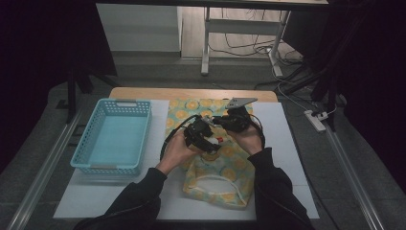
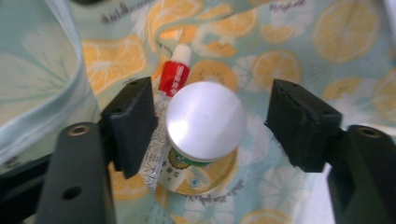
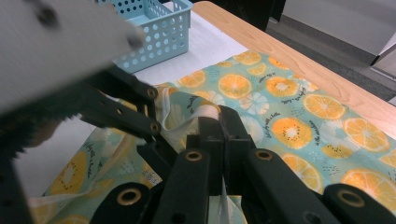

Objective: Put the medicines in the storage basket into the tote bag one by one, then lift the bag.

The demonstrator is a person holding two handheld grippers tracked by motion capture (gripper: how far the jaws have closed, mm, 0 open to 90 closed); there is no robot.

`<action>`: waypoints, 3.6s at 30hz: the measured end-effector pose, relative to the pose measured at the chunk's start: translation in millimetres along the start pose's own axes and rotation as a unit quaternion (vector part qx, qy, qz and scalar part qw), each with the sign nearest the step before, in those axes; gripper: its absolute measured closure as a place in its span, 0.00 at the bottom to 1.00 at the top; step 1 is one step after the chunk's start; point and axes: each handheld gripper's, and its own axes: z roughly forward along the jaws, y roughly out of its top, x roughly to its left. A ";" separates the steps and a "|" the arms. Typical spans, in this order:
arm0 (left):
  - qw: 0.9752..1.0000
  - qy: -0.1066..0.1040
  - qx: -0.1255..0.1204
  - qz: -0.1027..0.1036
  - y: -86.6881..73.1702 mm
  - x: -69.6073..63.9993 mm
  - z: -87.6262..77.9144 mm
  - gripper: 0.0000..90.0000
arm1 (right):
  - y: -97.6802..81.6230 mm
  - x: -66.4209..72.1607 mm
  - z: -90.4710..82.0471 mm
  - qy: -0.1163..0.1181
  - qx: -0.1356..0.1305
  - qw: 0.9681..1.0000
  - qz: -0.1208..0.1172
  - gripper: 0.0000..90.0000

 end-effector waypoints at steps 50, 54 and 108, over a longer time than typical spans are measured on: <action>0.998 -0.031 -0.047 0.018 -64.0 -57.6 -23.4 0.00 | 2.0 8.8 1.0 0.011 0.007 1.000 -0.006 1.00; 0.999 -0.031 -0.036 0.012 -67.5 -57.9 -13.0 0.00 | 2.2 9.7 0.9 0.011 0.007 1.000 -0.006 1.00; 0.999 -0.009 0.046 -0.022 -79.1 -36.3 29.3 1.00 | -1.7 9.9 5.3 0.026 0.020 0.999 -0.019 1.00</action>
